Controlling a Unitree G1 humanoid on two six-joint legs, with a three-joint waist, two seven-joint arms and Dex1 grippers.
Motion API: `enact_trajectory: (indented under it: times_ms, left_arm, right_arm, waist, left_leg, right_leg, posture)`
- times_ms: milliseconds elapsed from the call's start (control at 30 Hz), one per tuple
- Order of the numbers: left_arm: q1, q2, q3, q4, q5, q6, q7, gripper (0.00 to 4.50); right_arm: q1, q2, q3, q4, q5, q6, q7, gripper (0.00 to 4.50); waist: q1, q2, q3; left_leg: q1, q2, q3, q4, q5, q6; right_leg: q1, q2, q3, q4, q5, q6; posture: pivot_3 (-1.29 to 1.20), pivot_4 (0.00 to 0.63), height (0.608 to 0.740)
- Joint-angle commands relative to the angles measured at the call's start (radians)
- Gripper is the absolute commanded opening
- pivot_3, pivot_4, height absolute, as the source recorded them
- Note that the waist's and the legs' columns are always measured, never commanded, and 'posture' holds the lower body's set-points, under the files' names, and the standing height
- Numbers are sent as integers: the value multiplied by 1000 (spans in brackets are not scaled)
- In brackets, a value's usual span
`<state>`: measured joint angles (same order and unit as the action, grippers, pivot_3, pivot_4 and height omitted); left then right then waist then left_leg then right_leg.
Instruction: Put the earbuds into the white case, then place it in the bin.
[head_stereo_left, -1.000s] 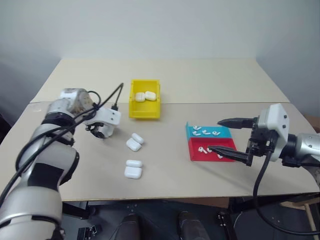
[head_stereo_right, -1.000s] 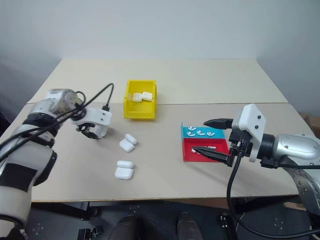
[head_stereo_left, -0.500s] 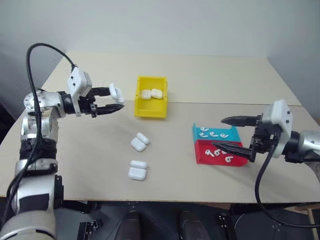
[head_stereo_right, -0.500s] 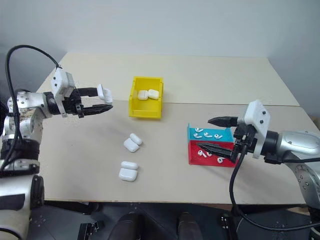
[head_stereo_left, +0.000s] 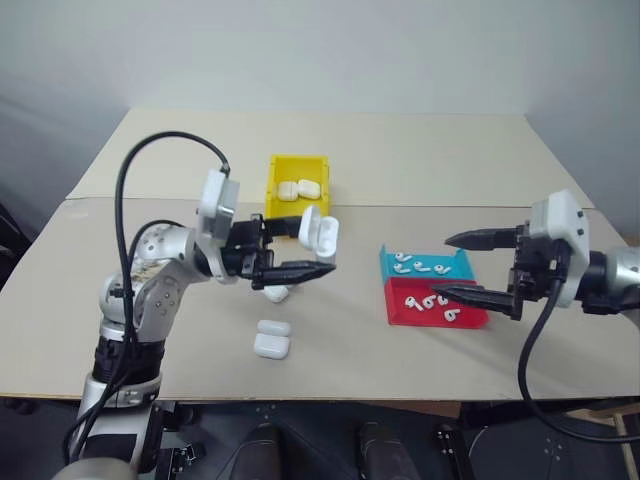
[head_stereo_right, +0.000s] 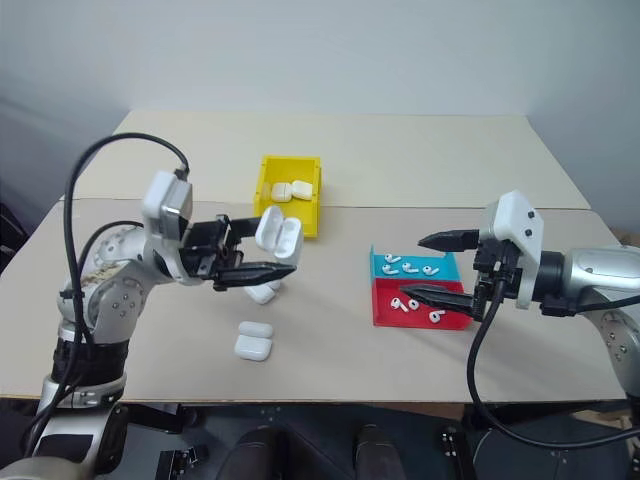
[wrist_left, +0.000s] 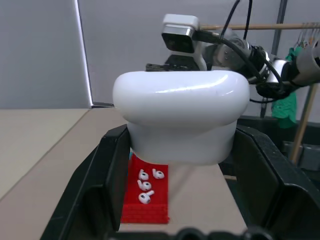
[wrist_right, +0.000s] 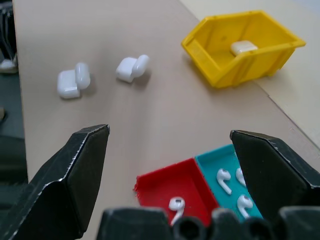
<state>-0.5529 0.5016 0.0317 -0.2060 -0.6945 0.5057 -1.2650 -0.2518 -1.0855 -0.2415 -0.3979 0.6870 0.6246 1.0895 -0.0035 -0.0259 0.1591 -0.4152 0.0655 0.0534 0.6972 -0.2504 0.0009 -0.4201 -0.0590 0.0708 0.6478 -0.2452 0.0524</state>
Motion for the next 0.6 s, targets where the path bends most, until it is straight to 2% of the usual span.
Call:
enact_trajectory:
  times_ms: [33,167,267,400,600]
  left_arm:
    - [6,14,-2,-46,-8,-14,13,2758]
    - [19,17,-19,-55,30,-49,40,2758]
    - [30,19,-29,-56,41,-64,44,2758]
    - [33,24,-42,-58,55,-81,50,2758]
    - [44,22,-50,-57,76,-107,68,2758]
  right_arm:
    - [3,-78,33,-24,-65,39,-2,4500]
    - [-72,-150,115,-44,-60,154,4,4500]
    - [-154,-170,250,-33,-131,172,30,3851]
    - [-235,-160,377,5,-240,165,34,2517]
    - [-461,-37,595,76,-340,306,61,2517]
  waist:
    - [0,0,0]
    - [-2,0,0]
    - [-6,0,0]
    - [-8,0,0]
    - [-13,0,0]
  left_leg:
    - [0,0,0,0,0,0]
    - [0,0,0,0,0,0]
    - [0,0,0,0,0,0]
    - [0,0,0,-1,0,0]
    - [0,0,1,-1,0,0]
  right_leg:
    - [0,0,0,0,0,0]
    - [0,0,0,0,0,0]
    - [0,0,0,0,0,0]
    - [-1,0,0,-1,0,0]
    - [-2,0,1,0,0,-1]
  posture:
    - [0,150,740]
    - [0,150,740]
    - [0,150,740]
    - [0,150,740]
    - [0,150,740]
